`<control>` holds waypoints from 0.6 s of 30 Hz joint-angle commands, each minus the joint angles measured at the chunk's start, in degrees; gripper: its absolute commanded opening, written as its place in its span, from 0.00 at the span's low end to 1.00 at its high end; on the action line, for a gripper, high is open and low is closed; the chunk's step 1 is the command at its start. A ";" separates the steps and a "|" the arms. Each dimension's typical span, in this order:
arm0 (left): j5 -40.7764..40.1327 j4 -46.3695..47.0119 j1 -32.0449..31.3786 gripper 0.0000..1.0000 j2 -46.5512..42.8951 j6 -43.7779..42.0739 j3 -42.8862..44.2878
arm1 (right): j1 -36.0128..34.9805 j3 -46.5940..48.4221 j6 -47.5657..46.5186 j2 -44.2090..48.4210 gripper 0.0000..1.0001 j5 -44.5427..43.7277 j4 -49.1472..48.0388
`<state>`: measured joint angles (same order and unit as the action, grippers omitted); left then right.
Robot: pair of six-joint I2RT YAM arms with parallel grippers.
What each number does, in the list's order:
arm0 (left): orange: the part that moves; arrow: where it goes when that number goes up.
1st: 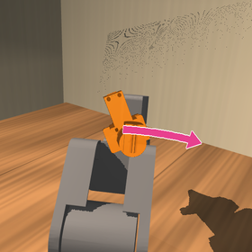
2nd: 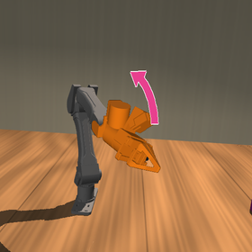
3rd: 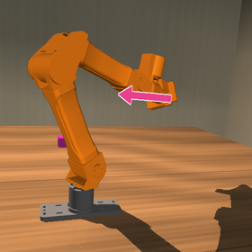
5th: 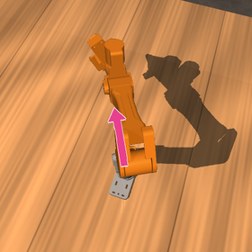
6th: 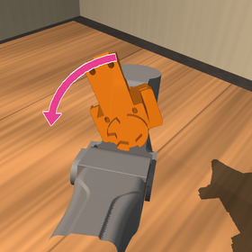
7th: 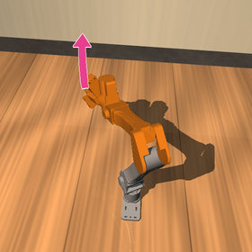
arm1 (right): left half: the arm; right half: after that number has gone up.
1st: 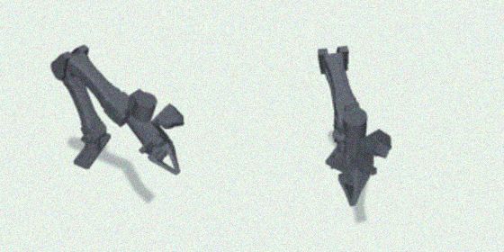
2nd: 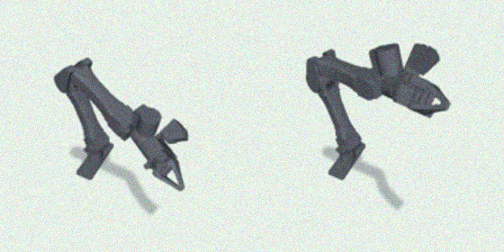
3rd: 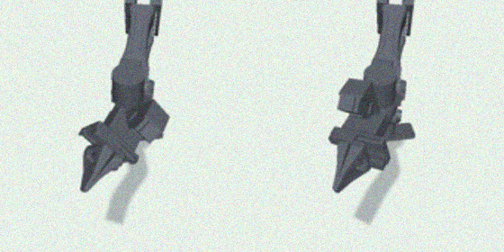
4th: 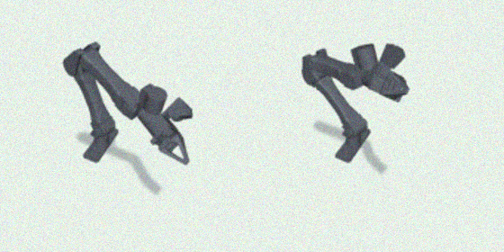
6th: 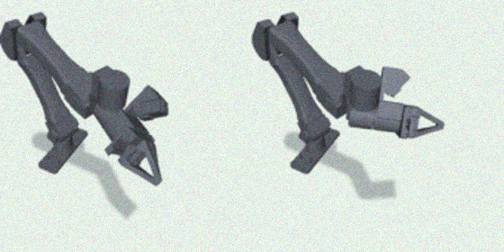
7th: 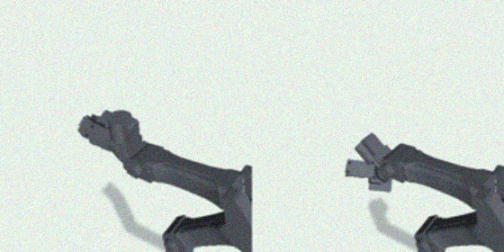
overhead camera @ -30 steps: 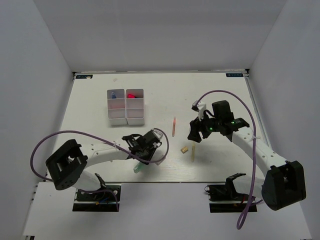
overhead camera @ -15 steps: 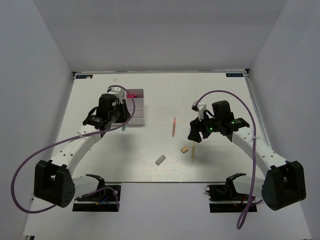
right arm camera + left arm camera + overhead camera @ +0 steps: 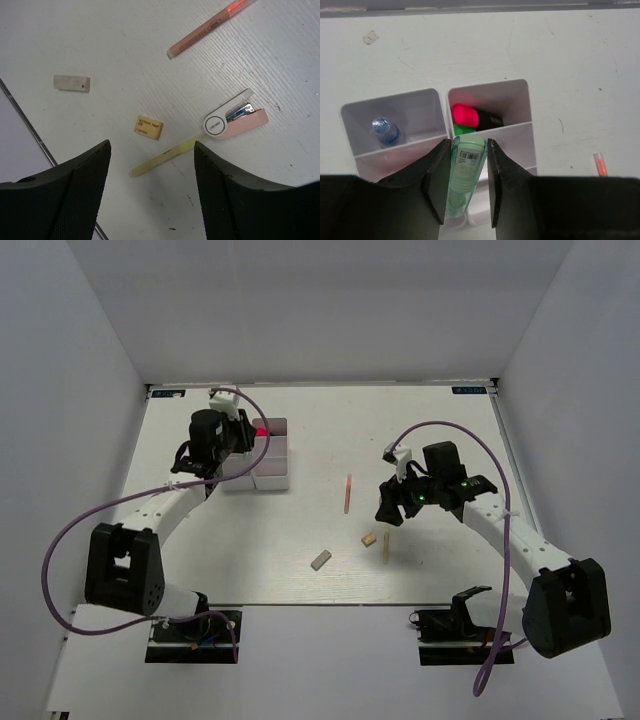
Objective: Sort the stationery into containers
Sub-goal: Place the stationery in the storage box.
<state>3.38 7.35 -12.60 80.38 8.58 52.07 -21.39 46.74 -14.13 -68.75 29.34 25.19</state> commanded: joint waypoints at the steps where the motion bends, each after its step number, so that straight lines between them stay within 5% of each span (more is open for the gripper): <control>1: 4.70 5.48 2.75 0.00 1.70 -3.47 3.29 | 0.20 2.21 -0.72 -0.24 0.70 1.07 -0.14; 18: 16.83 17.60 9.17 0.00 6.81 -4.09 -0.22 | 0.21 2.48 -1.25 -2.26 0.70 0.80 0.30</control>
<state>14.92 19.66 -4.14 86.98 4.93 52.71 -21.39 46.74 -14.55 -70.63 29.32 25.43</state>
